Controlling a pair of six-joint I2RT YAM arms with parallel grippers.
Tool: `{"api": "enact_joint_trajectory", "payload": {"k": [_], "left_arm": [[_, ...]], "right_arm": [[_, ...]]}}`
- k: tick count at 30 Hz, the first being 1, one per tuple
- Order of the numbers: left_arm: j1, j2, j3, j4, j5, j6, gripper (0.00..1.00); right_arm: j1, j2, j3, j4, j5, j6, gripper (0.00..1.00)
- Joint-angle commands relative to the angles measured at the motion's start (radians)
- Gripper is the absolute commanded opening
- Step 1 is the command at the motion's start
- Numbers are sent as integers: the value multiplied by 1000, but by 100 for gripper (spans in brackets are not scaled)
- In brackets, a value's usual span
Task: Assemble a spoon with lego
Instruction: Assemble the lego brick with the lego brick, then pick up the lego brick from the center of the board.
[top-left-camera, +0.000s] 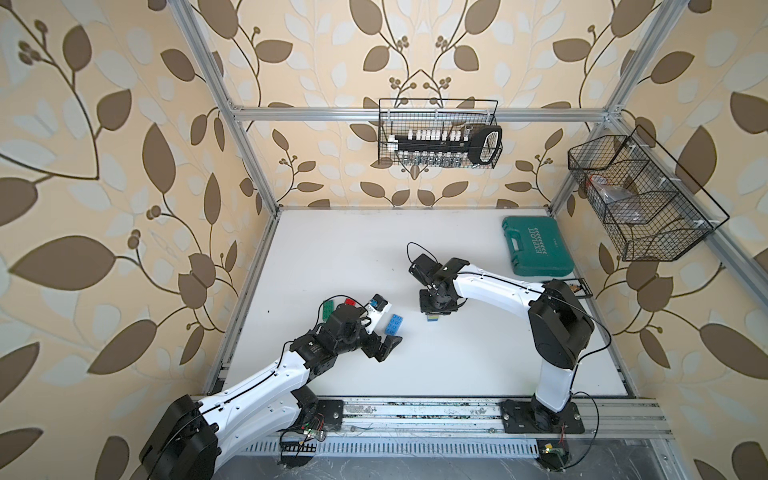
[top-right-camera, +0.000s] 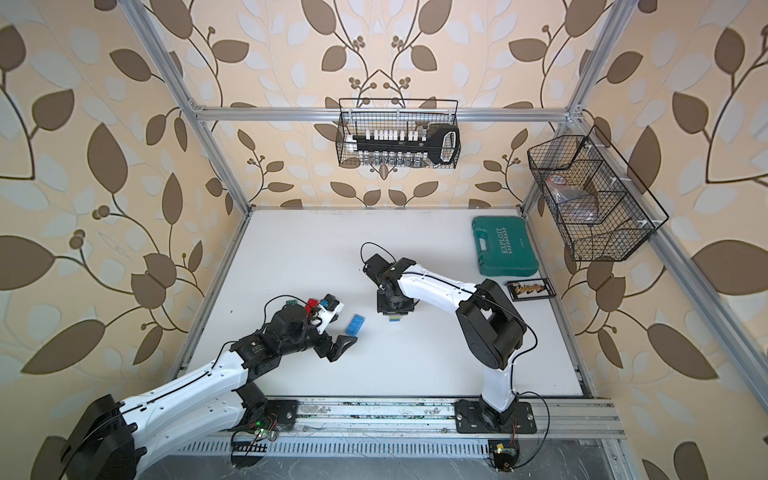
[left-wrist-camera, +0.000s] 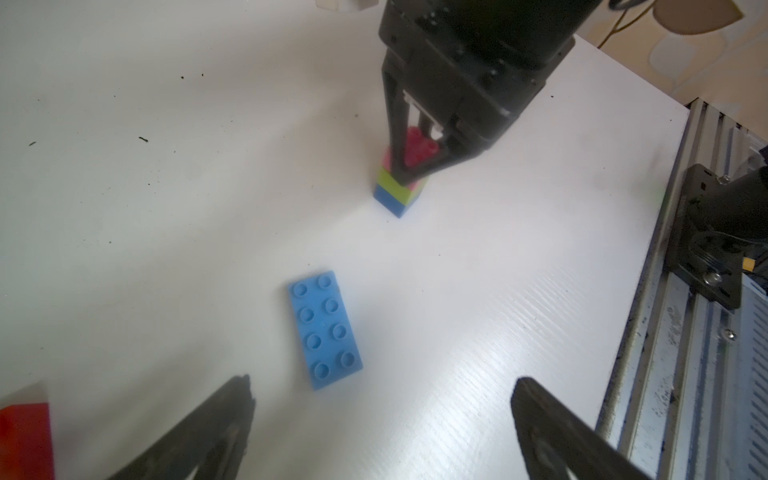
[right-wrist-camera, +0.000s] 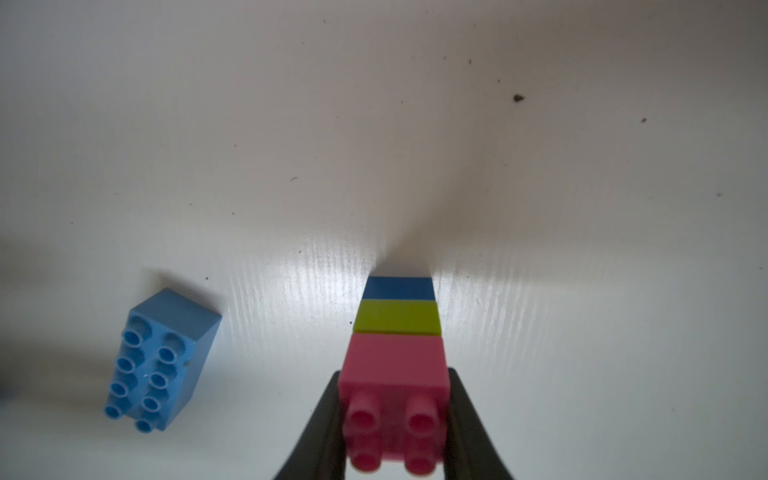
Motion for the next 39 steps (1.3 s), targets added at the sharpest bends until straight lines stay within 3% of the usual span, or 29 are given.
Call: {"api": "enact_joint_trajectory", "payload": {"k": [1, 8, 12, 18, 24, 30, 39], "left_arm": [[-13, -5, 23, 20, 2, 8, 99], [-14, -3, 23, 16, -3, 9, 99], [-14, -5, 25, 11, -11, 9, 99], [-14, -5, 29, 2, -29, 5, 99], [-3, -46, 47, -31, -111, -28, 99], [79, -86, 65, -54, -118, -64, 99], [101, -175, 38, -87, -193, -112, 99]], "right_arm": [[-14, 39, -68, 15, -30, 23, 13], [-35, 79, -76, 7, -74, 11, 17], [-25, 31, -42, -30, -40, 5, 42], [-21, -26, 1, -65, -14, -9, 62], [-12, -108, 44, -136, 24, -14, 65], [35, -162, 107, -190, 65, -6, 65], [150, 28, 280, -157, 36, 21, 64]]}}
